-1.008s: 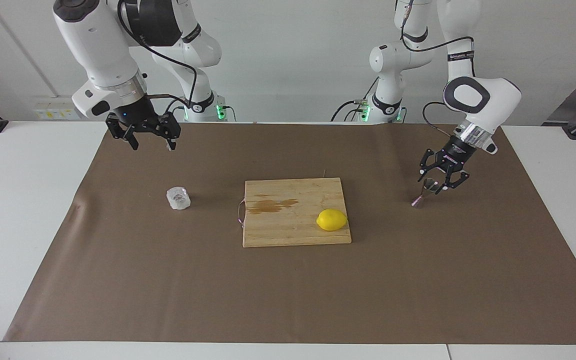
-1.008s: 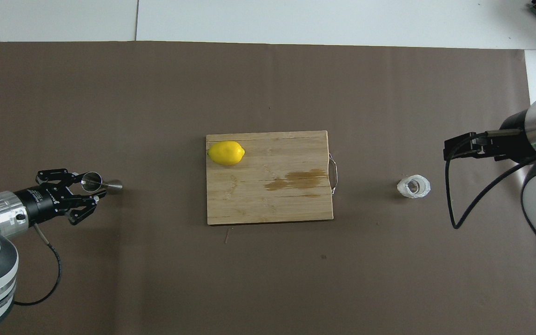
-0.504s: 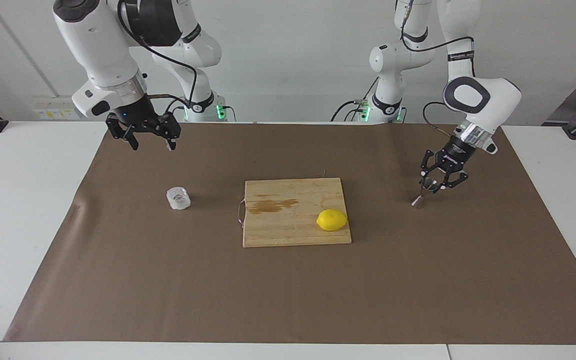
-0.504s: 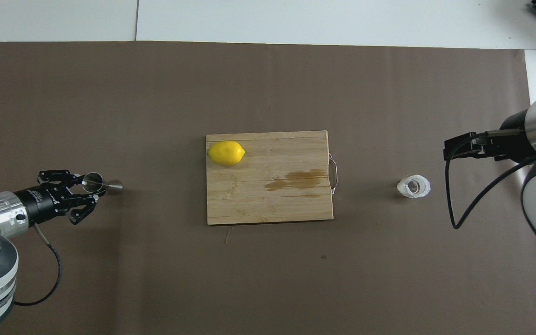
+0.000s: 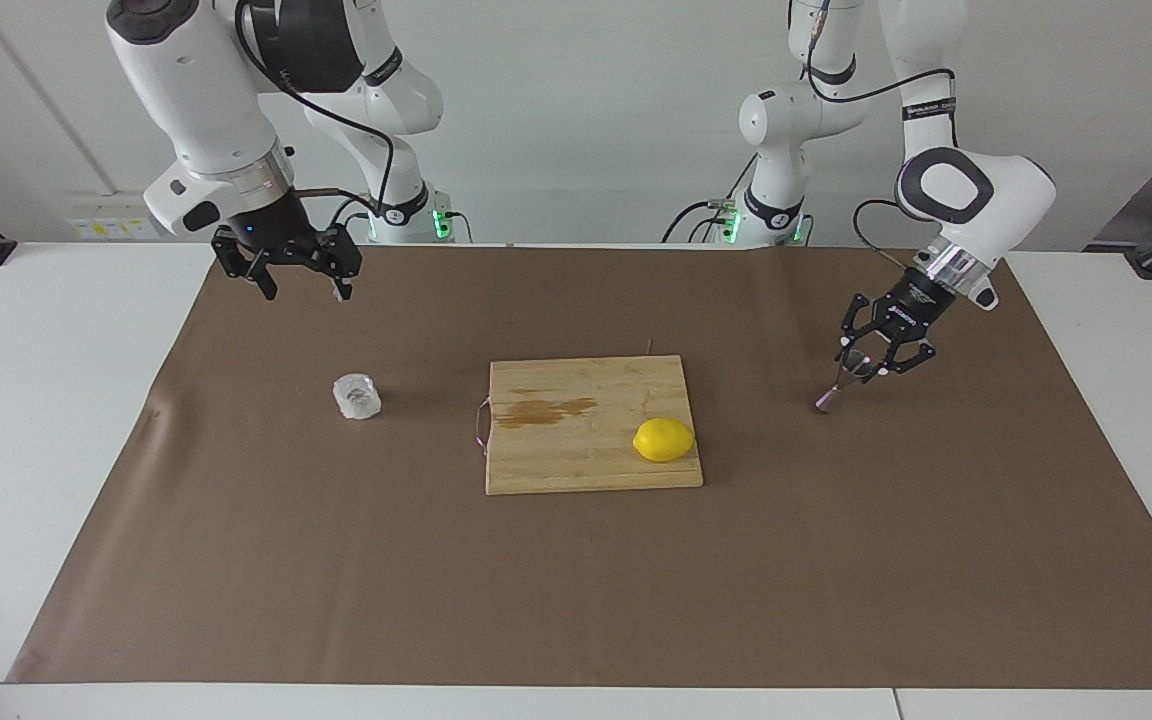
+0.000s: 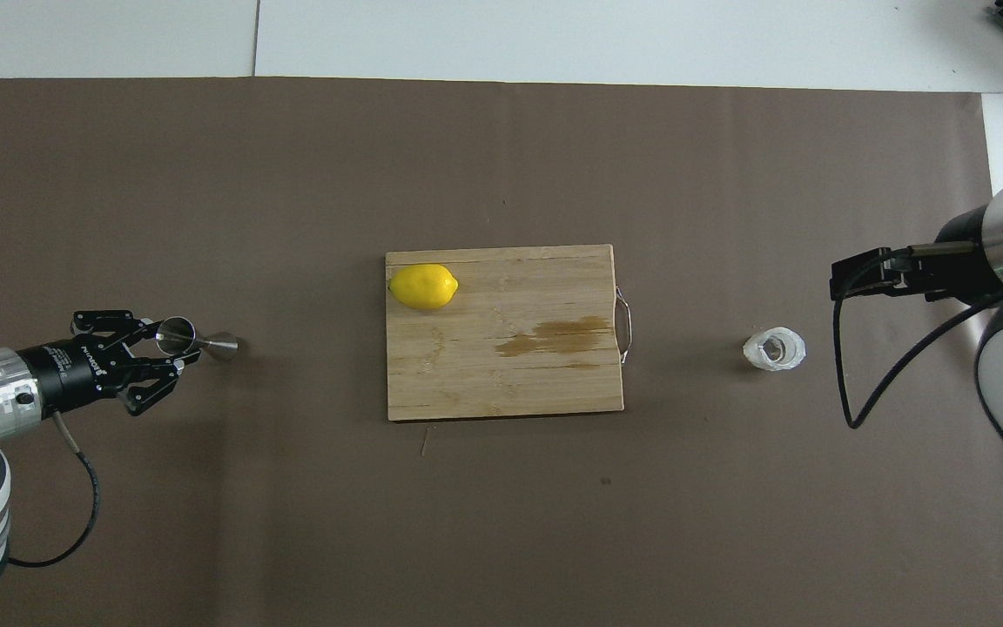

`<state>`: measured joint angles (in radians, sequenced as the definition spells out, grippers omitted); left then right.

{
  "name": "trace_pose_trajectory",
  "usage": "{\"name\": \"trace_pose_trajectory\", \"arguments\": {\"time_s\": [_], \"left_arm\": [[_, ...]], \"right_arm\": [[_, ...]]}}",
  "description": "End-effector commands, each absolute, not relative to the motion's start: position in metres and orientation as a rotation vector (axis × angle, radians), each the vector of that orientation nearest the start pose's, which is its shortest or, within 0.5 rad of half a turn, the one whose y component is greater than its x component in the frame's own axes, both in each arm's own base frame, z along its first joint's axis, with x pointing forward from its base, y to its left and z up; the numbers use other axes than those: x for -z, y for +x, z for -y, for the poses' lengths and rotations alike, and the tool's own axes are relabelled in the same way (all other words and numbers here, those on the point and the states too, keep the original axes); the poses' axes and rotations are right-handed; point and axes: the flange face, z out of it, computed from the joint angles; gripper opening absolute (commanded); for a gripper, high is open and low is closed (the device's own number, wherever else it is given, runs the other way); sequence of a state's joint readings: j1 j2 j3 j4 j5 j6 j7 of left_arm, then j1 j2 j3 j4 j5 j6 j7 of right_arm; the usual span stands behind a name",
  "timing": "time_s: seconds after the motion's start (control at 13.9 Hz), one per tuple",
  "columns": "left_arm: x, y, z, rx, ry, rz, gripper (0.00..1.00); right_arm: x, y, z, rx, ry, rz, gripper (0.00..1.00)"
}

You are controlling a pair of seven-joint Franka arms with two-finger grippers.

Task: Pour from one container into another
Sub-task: 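Reach the left gripper to the small metal cup and grasp it, then lift the metal cup with the left gripper and carry it over the board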

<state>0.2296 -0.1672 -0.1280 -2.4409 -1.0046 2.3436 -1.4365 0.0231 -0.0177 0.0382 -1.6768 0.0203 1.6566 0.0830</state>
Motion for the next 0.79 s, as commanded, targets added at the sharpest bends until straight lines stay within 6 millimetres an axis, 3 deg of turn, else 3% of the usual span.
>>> {"name": "trace_pose_trajectory", "arguments": {"time_s": [0.0, 0.14, 0.29, 0.58, 0.72], "left_arm": [[-0.408, 0.488, -0.011, 0.526, 1.122, -2.169, 0.0], [-0.429, 0.501, 0.016, 0.566, 1.197, -2.1, 0.0], [-0.434, 0.509, 0.052, 0.624, 1.226, -2.075, 0.0], [-0.445, 0.506, 0.148, 0.73, 1.204, -2.055, 0.0], [-0.447, 0.498, 0.202, 0.702, 1.21, -2.058, 0.0]], "right_arm": [[-0.593, 0.547, -0.033, -0.001, -3.096, -0.007, 1.0], [-0.593, 0.547, -0.033, -0.001, -3.096, -0.007, 1.0], [-0.593, 0.547, -0.033, -0.001, -3.096, -0.007, 1.0], [-0.593, 0.547, -0.033, -0.001, -3.096, -0.007, 1.0], [-0.593, 0.547, -0.033, -0.001, -3.096, -0.007, 1.0]]}}
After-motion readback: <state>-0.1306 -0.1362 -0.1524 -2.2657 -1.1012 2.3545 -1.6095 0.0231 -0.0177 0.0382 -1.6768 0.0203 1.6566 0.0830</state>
